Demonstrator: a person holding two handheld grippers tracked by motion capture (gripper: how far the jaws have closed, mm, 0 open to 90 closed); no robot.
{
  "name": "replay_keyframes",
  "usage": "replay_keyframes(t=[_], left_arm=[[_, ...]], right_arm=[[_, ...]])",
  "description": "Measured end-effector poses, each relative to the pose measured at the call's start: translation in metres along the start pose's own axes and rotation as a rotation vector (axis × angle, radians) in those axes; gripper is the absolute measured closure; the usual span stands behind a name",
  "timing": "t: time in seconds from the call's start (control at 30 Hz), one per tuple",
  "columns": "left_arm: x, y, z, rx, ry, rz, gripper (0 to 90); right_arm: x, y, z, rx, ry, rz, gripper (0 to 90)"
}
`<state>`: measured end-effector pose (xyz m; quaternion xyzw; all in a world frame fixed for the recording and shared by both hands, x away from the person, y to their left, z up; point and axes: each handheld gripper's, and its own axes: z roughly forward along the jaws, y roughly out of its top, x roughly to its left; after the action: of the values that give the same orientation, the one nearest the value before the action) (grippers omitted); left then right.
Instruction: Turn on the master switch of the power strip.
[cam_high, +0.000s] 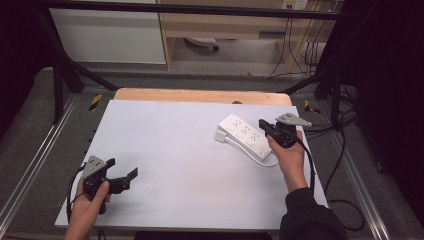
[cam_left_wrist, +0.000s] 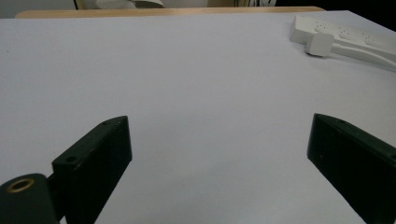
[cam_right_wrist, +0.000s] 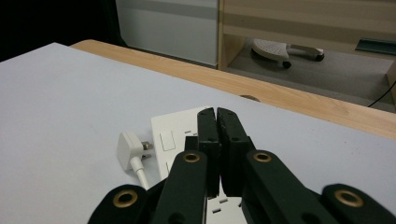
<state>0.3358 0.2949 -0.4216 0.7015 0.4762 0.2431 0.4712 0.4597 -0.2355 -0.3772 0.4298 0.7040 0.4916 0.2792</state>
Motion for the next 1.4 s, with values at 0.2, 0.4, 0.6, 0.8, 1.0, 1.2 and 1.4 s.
replay_keyframes(t=[0.2,0.4,0.6,0.8,1.0,1.2,1.4], left_arm=[[0.000,0.000,0.000,0.008,0.003,0.000,6.7],[0.000,0.000,0.001,0.001,-0.020,-0.017,6.6],[0.001,0.000,0.000,0.001,-0.006,-0.019,5.6],[-0.001,0.000,0.001,0.005,-0.009,-0.004,5.6],[-0.004,-0.001,0.003,0.022,-0.025,0.024,6.2],[-0.006,0.000,0.000,0.003,-0.046,0.033,6.5],[-0.006,0.000,0.001,0.008,-0.046,0.036,6.6]], right_arm=[[0.002,-0.002,0.000,0.006,0.005,-0.006,90.0],[0.003,-0.004,0.002,0.017,0.006,-0.016,90.0],[0.004,-0.007,0.006,0.032,0.012,-0.014,90.0],[0.011,-0.011,0.009,0.068,0.013,-0.042,90.0],[0.013,-0.018,0.011,0.093,0.006,-0.027,90.0],[0.019,-0.026,0.013,0.132,0.009,-0.037,90.0],[0.020,-0.029,0.014,0.133,0.013,-0.043,90.0]])
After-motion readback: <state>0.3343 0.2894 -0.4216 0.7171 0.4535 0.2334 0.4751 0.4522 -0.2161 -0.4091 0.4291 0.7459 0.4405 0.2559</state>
